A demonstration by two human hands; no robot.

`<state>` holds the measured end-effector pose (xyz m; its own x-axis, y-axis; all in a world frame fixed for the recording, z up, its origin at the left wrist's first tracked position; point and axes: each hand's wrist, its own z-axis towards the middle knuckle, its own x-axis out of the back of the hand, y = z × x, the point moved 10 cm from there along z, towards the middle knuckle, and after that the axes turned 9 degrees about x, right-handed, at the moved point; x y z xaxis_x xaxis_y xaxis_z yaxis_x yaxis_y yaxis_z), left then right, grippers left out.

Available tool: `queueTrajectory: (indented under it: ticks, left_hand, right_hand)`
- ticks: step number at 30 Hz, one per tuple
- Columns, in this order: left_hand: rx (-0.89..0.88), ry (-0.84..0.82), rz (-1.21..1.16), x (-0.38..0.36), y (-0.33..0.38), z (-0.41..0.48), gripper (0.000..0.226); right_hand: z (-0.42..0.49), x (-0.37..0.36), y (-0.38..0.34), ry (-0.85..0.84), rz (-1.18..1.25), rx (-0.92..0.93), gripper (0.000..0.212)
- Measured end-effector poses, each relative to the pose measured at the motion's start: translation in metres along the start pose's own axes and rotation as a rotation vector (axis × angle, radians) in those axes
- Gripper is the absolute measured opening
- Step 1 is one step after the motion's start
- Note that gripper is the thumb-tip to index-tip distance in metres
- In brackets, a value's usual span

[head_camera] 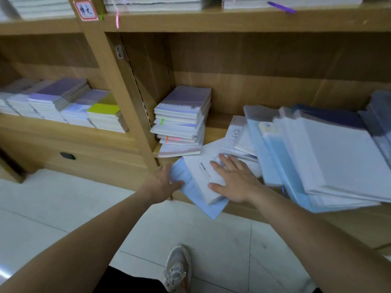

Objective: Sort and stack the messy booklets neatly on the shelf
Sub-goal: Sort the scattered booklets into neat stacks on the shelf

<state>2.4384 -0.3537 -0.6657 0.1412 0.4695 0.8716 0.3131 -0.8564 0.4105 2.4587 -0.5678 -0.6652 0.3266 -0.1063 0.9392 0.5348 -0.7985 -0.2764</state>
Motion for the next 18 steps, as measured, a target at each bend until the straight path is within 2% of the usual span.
queueTrajectory:
  ticks: [2, 6, 9, 13, 15, 16, 18]
  left_hand:
    - [0.045, 0.012, -0.092, 0.007, -0.002, 0.006, 0.028]
    - [0.119, 0.019, -0.142, 0.012, -0.010, 0.006, 0.025]
    - [0.138, -0.060, -0.186, 0.004, -0.014, -0.003, 0.030]
    - [0.122, -0.054, -0.115, 0.017, -0.021, -0.023, 0.028]
    - [0.114, -0.002, -0.056, 0.037, -0.033, -0.038, 0.017]
    - [0.084, 0.027, -0.007, 0.049, -0.036, -0.047, 0.009]
    - [-0.008, 0.107, 0.059, 0.076, -0.039, -0.060, 0.011]
  right_hand:
    - [0.004, -0.003, 0.003, -0.014, 0.003, -0.009, 0.087]
    - [0.008, -0.005, 0.004, -0.027, 0.055, -0.020, 0.103]
    - [0.010, -0.006, 0.005, -0.034, 0.046, -0.023, 0.109]
    - [0.010, -0.006, 0.004, -0.044, 0.008, -0.024, 0.099]
    - [0.009, -0.004, 0.003, -0.037, 0.005, -0.014, 0.095]
    - [0.009, -0.003, 0.003, -0.038, 0.016, -0.014, 0.095]
    - [0.007, 0.000, 0.001, -0.042, 0.042, -0.018, 0.093]
